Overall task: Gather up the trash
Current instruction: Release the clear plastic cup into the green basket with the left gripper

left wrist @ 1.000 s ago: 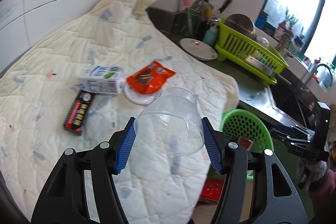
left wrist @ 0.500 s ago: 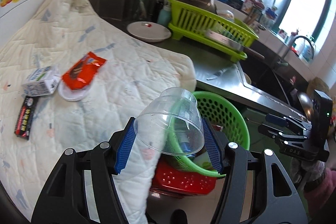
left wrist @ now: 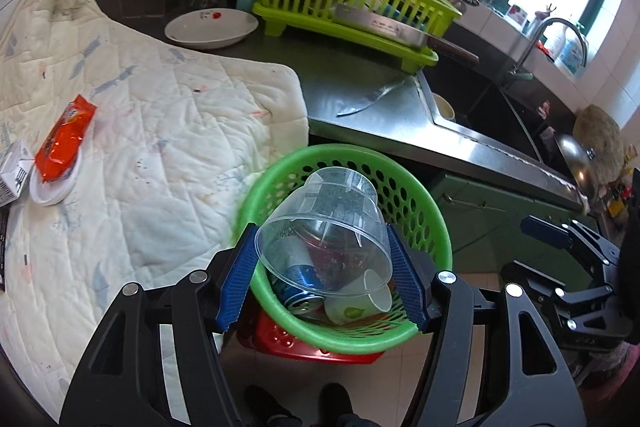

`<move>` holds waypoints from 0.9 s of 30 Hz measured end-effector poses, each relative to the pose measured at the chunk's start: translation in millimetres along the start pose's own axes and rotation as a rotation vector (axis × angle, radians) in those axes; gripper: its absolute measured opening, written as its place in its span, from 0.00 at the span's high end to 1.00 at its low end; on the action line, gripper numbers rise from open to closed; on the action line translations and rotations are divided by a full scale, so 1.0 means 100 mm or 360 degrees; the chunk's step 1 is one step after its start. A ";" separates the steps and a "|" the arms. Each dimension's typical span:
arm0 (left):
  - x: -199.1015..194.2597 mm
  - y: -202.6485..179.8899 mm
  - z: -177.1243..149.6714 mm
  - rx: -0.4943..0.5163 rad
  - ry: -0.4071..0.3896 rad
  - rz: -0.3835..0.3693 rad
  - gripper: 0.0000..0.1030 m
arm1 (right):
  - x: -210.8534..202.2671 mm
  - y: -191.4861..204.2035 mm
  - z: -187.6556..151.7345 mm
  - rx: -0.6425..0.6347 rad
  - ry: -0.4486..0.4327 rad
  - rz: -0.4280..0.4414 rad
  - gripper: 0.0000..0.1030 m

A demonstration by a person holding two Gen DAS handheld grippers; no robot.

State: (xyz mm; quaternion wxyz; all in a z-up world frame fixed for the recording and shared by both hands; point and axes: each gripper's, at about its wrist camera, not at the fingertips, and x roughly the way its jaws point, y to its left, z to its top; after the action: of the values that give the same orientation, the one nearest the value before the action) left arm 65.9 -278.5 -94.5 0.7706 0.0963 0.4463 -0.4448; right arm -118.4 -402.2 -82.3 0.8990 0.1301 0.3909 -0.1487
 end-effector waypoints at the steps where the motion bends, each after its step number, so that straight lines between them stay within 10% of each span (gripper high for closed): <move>1: 0.05 -0.04 0.01 0.0003 0.0012 -0.0012 0.38 | -0.01 -0.01 -0.01 0.0004 -0.0001 0.0001 0.30; 14: 0.08 -0.27 0.03 0.0025 0.0013 -0.0046 0.29 | -0.12 -0.12 -0.06 0.0041 -0.0015 -0.0003 0.29; 27: -0.49 0.43 -0.10 -0.0162 -0.0116 0.0172 0.27 | 0.14 0.30 0.24 -0.0068 0.0005 0.0129 0.26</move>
State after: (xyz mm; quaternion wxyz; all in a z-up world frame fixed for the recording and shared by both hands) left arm 82.9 -219.0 -73.0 0.8132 0.0648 0.4340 -0.3824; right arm -82.4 -385.1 -73.2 0.9062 0.1269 0.3897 -0.1036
